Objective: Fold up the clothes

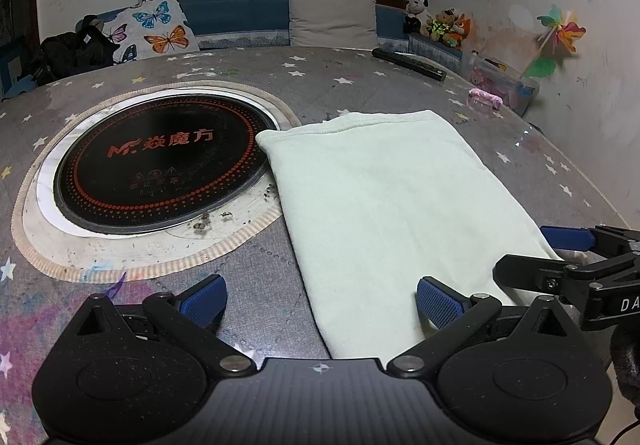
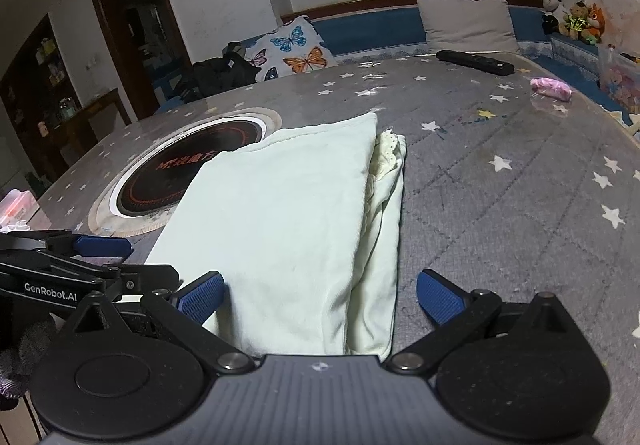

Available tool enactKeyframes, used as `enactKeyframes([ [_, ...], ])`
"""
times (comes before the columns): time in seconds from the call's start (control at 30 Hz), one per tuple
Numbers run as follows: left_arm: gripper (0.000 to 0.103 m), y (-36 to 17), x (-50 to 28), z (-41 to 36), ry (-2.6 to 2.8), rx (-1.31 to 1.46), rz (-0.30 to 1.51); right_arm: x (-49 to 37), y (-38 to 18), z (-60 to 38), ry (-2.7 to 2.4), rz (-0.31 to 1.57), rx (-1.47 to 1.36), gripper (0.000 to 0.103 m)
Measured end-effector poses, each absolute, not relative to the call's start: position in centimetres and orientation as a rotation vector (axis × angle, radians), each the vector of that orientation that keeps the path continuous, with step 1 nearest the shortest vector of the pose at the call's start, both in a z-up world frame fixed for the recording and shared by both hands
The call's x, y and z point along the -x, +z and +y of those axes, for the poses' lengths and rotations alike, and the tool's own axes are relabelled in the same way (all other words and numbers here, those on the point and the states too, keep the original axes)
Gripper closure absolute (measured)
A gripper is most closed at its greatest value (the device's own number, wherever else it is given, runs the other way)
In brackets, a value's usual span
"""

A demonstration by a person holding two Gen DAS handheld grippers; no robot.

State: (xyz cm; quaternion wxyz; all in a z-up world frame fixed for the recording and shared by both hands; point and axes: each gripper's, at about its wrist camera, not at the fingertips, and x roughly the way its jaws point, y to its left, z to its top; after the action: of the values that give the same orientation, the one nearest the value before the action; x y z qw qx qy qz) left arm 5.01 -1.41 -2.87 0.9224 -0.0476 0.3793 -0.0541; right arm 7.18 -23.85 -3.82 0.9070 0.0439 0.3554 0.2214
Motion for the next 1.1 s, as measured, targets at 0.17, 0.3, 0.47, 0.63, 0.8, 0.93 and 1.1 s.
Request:
enactKeyframes([
  [0.17,0.000,-2.3,-4.9,-1.4,-0.121,0.097,0.760,-7.2,-3.4,-23.9,0.450,0.714,-0.085,0.001],
  [0.3,0.000,-1.9,-5.2,-1.5,-0.121,0.092,0.748,-7.5,-2.6,-24.3,0.442,0.689,-0.089,0.005],
  [0.47,0.000,-1.5,-5.5,-1.7,-0.125,0.082,0.736,-8.1,-2.1,-24.6,0.431,0.681,-0.088,0.008],
  [0.63,0.000,-1.4,-6.0,-1.8,-0.126,0.072,0.732,-8.7,-2.1,-24.6,0.433,0.685,-0.090,0.011],
  [0.8,0.000,-1.6,-6.2,-1.8,-0.131,0.077,0.738,-9.1,-2.0,-24.4,0.438,0.682,-0.094,0.011],
  [0.93,0.000,-1.7,-6.2,-2.0,-0.147,0.085,0.750,-9.1,-2.2,-24.3,0.435,0.685,-0.107,0.010],
  [1.1,0.000,-1.7,-6.3,-2.5,-0.153,0.076,0.755,-9.1,-2.5,-24.6,0.425,0.699,-0.114,0.009],
])
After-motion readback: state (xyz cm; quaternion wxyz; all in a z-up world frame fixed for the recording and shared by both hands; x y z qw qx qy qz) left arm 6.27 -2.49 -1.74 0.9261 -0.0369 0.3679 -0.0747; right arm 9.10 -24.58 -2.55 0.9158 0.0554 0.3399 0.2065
